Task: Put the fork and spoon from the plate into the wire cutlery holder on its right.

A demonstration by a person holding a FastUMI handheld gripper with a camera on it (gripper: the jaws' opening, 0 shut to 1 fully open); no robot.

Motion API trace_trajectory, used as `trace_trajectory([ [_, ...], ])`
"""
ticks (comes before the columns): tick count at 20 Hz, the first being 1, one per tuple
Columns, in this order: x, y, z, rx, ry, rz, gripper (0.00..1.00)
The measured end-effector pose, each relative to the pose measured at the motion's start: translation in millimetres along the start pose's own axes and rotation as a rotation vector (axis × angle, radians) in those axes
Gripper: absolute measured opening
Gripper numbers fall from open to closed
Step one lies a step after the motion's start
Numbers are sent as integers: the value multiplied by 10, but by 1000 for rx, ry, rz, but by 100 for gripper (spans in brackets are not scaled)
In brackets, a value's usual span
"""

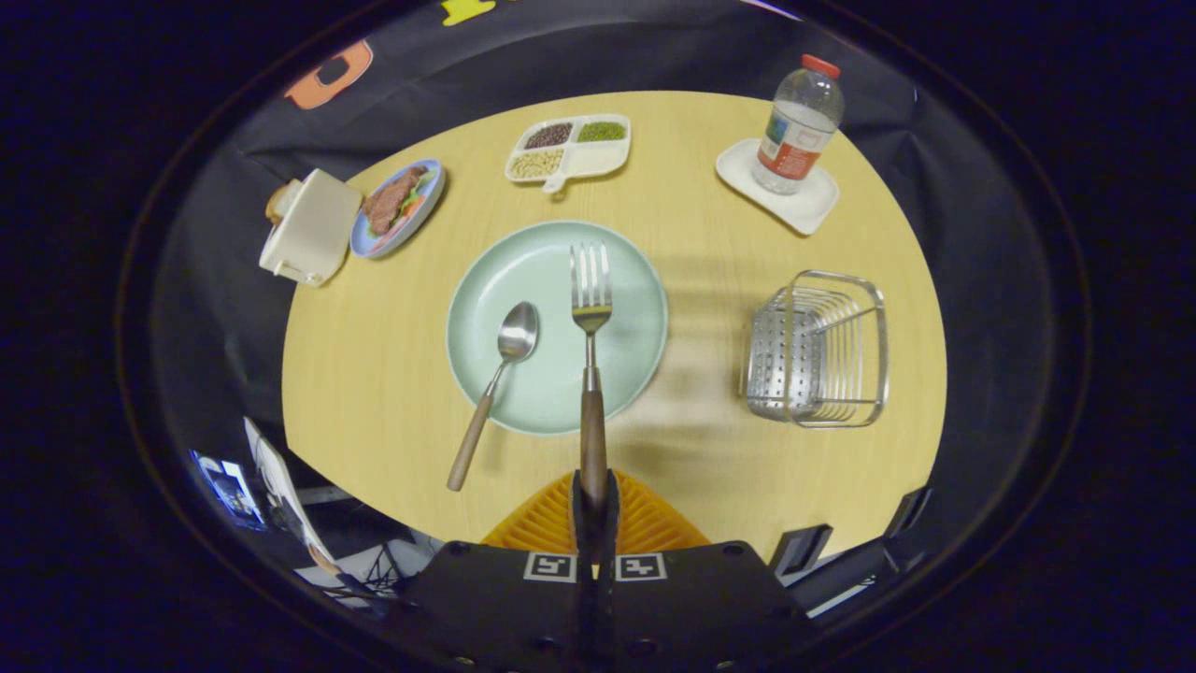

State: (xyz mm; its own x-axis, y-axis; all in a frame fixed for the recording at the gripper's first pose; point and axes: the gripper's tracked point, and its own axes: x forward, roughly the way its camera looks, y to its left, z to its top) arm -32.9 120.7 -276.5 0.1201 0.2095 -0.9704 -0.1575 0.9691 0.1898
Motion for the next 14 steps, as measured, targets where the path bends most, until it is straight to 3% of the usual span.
trace_trajectory([
  [3, -389, -336, 128, 38, -43, -19, 0],
  [6, -594, -696, 28, 114, -4, -26, 0],
  [12, -566, -1152, -248, 181, 108, -42, 0],
  [14, -522, -1116, -323, 217, 166, 0, 0],
])
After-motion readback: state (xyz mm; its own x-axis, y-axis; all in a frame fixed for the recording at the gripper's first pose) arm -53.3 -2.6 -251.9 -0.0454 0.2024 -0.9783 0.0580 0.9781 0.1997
